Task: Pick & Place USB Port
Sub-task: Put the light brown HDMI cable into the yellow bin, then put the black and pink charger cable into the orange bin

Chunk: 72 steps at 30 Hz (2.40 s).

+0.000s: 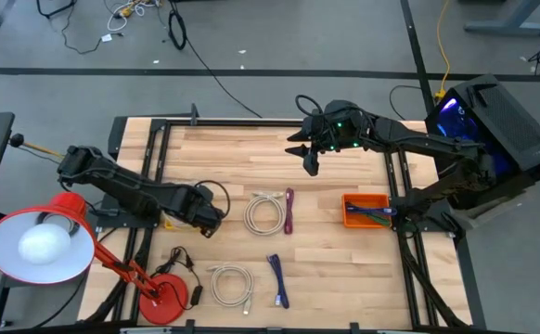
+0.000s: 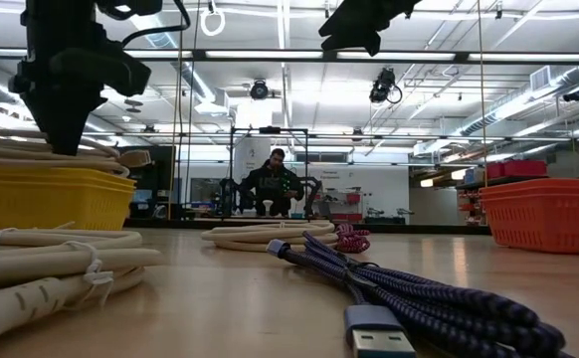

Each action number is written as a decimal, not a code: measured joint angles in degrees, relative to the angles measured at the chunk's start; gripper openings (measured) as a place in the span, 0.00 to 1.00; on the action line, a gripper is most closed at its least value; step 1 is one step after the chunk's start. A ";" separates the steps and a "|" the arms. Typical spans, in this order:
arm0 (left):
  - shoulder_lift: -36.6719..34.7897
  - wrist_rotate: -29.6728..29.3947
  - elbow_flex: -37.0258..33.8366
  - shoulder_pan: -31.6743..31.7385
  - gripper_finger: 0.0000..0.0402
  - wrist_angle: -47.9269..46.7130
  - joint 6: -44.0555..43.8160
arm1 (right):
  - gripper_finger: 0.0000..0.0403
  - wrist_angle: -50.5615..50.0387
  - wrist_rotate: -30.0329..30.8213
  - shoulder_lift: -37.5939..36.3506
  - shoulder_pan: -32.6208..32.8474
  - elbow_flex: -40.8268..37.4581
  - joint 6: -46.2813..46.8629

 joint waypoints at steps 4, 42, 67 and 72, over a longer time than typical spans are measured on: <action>-0.02 -0.46 -0.03 0.57 0.13 -0.09 -0.26 | 0.42 0.02 0.00 0.00 0.00 0.00 0.00; -16.75 -2.60 8.33 1.14 0.42 0.69 0.18 | 0.42 0.32 0.02 0.00 -0.04 0.00 -1.51; -19.05 -29.42 24.73 1.51 0.42 12.08 33.57 | 0.42 16.91 2.72 0.35 11.85 -33.54 43.21; -19.10 -29.14 24.73 1.51 0.42 12.09 36.76 | 0.42 20.00 7.27 0.87 12.44 -34.34 50.33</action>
